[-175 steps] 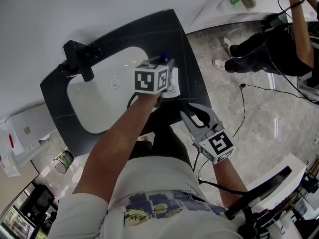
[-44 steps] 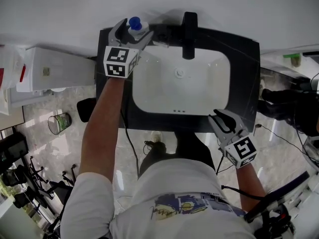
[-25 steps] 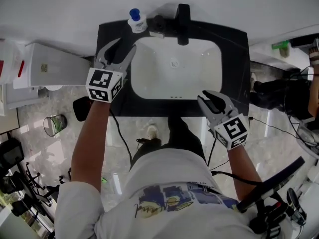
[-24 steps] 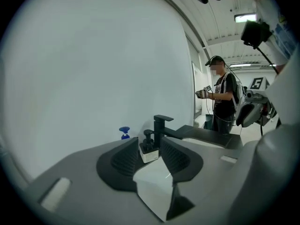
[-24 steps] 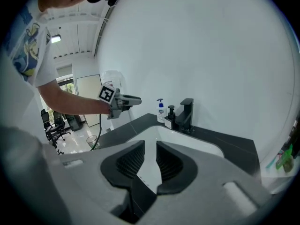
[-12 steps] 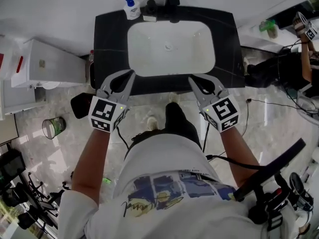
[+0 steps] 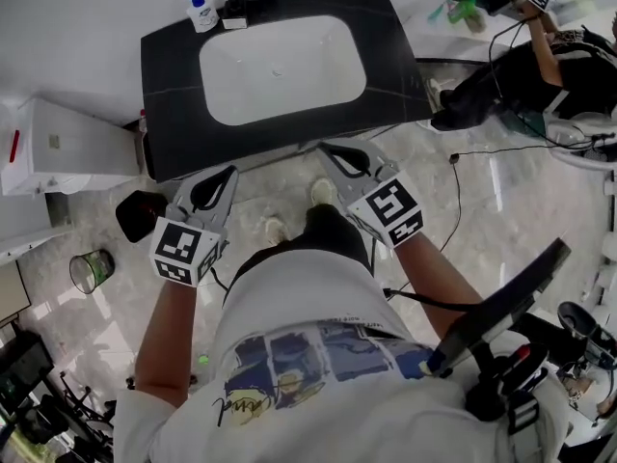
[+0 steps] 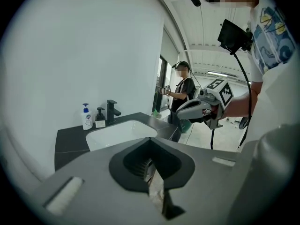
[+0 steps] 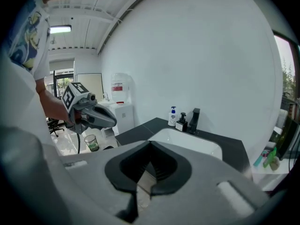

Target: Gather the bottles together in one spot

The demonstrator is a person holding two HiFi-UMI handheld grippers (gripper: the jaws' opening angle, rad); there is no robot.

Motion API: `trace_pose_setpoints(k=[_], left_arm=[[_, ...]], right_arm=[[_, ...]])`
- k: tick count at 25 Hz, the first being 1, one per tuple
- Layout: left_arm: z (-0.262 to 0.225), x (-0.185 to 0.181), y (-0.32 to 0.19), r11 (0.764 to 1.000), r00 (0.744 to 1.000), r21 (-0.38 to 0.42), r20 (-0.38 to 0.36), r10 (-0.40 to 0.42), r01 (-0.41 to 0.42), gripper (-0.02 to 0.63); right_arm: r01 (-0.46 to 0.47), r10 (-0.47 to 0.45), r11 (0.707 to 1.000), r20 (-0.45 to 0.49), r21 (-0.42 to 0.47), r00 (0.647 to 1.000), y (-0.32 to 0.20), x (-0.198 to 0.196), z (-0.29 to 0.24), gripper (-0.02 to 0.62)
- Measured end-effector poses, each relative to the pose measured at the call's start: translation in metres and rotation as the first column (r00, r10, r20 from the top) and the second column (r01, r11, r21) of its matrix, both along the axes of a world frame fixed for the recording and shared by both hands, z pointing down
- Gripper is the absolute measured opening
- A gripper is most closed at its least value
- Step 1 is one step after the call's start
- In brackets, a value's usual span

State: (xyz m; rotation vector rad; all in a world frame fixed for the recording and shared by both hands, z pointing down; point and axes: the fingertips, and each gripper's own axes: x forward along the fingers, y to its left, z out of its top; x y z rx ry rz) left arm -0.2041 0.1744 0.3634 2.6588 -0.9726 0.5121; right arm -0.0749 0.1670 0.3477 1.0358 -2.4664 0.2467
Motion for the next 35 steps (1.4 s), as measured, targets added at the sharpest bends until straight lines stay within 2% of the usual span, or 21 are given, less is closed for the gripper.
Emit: trace_pose_setpoints(k=[7,11,17,23,35], left_arm=[[-0.007,0.022,0.032,0.999,1.0,-0.024,-0.001,-0.024,0.024,0.002],[-0.011,0.047,0.047,0.999,0.999,-0.022,0.006,-0.049,0.049,0.002],[-0.019,0.106,0.079,0.997,0.998,-0.043,-0.003,-0.058,0.058,0.002],[-0.012,0.148,0.114,0.996,0.998,-0.069,0.023,-0.054,0.055,0.002],[-0.009,0.182,0.147,0.993,0.996,-0.081,0.026,-0.081,0.083,0.002]], right_arm=[[0.057,-0.057,0.998,0.014,0.024,0.998,0.026,0.011,-0.009,-0.002],[0.102,-0.102,0.995,0.019,0.025,0.995,0.043,0.028,-0.012,-0.002],[0.148,-0.148,0.989,0.036,0.009,0.988,0.072,0.067,-0.018,-0.002],[0.184,-0.184,0.983,0.065,0.017,0.981,0.099,0.093,-0.017,-0.002],[0.232,-0.233,0.973,0.062,0.018,0.971,0.127,0.119,-0.013,-0.002]])
